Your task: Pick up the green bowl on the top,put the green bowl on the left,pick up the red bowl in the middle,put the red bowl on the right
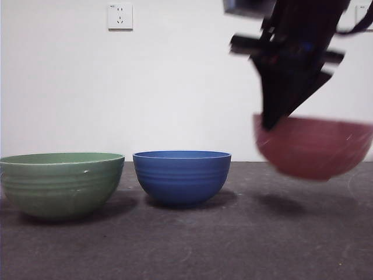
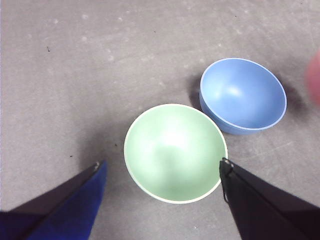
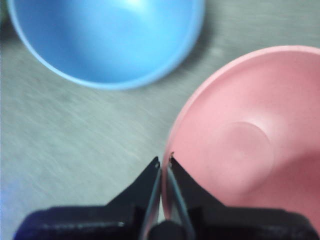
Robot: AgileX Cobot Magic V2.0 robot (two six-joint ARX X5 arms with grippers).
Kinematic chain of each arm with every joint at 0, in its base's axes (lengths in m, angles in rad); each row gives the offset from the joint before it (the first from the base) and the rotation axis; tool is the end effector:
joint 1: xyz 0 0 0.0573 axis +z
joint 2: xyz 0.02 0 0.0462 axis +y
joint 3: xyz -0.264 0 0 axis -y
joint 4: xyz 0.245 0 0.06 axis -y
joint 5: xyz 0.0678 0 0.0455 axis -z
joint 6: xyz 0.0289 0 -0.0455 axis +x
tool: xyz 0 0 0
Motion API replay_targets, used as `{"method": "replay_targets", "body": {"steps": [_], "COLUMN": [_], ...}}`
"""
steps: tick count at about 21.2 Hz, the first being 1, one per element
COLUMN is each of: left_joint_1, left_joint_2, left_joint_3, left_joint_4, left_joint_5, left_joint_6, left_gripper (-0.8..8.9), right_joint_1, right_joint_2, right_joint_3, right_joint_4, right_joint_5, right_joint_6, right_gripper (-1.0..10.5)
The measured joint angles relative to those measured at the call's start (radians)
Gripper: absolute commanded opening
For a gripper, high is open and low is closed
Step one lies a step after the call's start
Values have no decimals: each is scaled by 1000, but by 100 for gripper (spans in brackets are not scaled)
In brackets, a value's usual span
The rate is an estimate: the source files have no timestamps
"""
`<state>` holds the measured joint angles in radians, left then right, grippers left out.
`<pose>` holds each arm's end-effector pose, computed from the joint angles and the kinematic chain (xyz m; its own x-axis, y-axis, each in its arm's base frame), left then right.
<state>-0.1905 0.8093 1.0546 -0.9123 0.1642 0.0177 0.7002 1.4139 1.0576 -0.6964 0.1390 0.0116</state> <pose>0.1332 -0.0305 0.3527 0.7301 -0.3073 -0.6103 0.3236 0.9422 -0.0872 0.2144 0.1755 0.2513 0.4643 0.2101 -0.8604 -0.5779 0.8080 -0.1146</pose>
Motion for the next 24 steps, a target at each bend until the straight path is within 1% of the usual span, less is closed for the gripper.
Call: {"method": "replay_targets", "body": {"steps": [2, 6, 8, 9, 12, 16, 17, 18, 19, 20, 21, 22, 24], "left_joint_1": [0, 0, 0, 0, 0, 0, 0, 0, 0, 0, 0, 0, 0], "left_joint_2": [0, 0, 0, 0, 0, 0, 0, 0, 0, 0, 0, 0, 0], "left_joint_3": [0, 0, 0, 0, 0, 0, 0, 0, 0, 0, 0, 0, -2], "left_joint_4": [-3, -3, -4, -3, 2, 72, 96, 114, 130, 143, 155, 175, 211], "left_joint_5": [0, 0, 0, 0, 0, 0, 0, 0, 0, 0, 0, 0, 0], "left_joint_6": [0, 0, 0, 0, 0, 0, 0, 0, 0, 0, 0, 0, 0], "left_gripper": [377, 377, 377, 377, 377, 375, 371, 325, 164, -39, -9, -8, -8], "right_joint_1": [1, 1, 1, 1, -2, -25, -40, -62, -90, -123, -160, -201, -286], "right_joint_2": [44, 136, 144, 142, 111, -79, -135, -189, -240, -286, -328, -368, -449], "right_joint_3": [-5, -6, -8, -8, -8, -9, -9, -9, -9, -9, -9, -9, -23], "right_joint_4": [45, 57, 60, 71, 101, 226, 248, 258, 259, 256, 250, 239, 249], "right_joint_5": [-10, -10, -9, -9, -8, -6, -6, -6, -6, -6, -7, -11, -65], "right_joint_6": [1, 1, 1, 3, 7, -6, -15, -27, -37, -46, -51, -54, -57], "right_gripper": [-12, 21, 192, 228, 221, 214, 169, 80, 3, -16, -16, -16, -16]}}
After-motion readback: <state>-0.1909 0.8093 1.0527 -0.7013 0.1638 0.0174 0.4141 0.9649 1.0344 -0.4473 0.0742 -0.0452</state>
